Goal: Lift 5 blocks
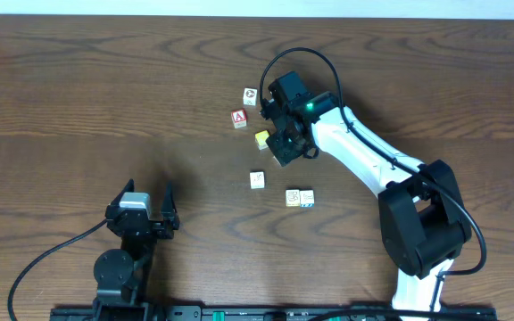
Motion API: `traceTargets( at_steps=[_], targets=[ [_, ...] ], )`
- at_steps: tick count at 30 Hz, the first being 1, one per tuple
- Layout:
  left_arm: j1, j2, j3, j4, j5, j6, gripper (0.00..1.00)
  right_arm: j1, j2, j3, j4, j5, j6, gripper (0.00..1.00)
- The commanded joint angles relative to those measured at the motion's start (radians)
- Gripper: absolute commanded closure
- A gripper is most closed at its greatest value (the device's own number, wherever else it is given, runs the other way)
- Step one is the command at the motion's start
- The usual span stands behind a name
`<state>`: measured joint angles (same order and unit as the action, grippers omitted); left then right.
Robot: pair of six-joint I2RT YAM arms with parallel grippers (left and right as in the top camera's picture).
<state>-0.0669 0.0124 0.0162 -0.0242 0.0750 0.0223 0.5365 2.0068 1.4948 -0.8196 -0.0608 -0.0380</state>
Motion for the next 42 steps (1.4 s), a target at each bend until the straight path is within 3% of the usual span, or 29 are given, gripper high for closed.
traceTargets(
  at_steps=[1, 5, 8, 18, 28, 42],
  targets=[
    [0.005, -0.001, -0.012, -0.04, 0.018, -0.005, 0.27, 0.021, 0.023, -0.005, 0.0, -0.008, -0.009, 0.45],
    [0.005, -0.001, -0.012, -0.04, 0.018, -0.005, 0.27, 0.022, 0.04, -0.005, -0.004, -0.008, -0.009, 0.45],
    [0.005, -0.001, -0.012, -0.04, 0.018, -0.005, 0.27, 0.024, 0.06, -0.005, -0.008, -0.008, -0.009, 0.52],
    [0.005, -0.001, -0.012, -0.04, 0.017, -0.005, 0.27, 0.029, 0.069, -0.005, 0.007, -0.008, -0.007, 0.62],
    [0.005, -0.001, -0.012, -0.04, 0.018, -0.005, 0.27, 0.035, 0.069, -0.005, 0.003, 0.003, 0.085, 0.77],
    [0.005, -0.001, -0.012, -0.04, 0.018, -0.005, 0.28, 0.052, 0.068, -0.005, -0.05, -0.001, 0.266, 0.78]
  ],
)
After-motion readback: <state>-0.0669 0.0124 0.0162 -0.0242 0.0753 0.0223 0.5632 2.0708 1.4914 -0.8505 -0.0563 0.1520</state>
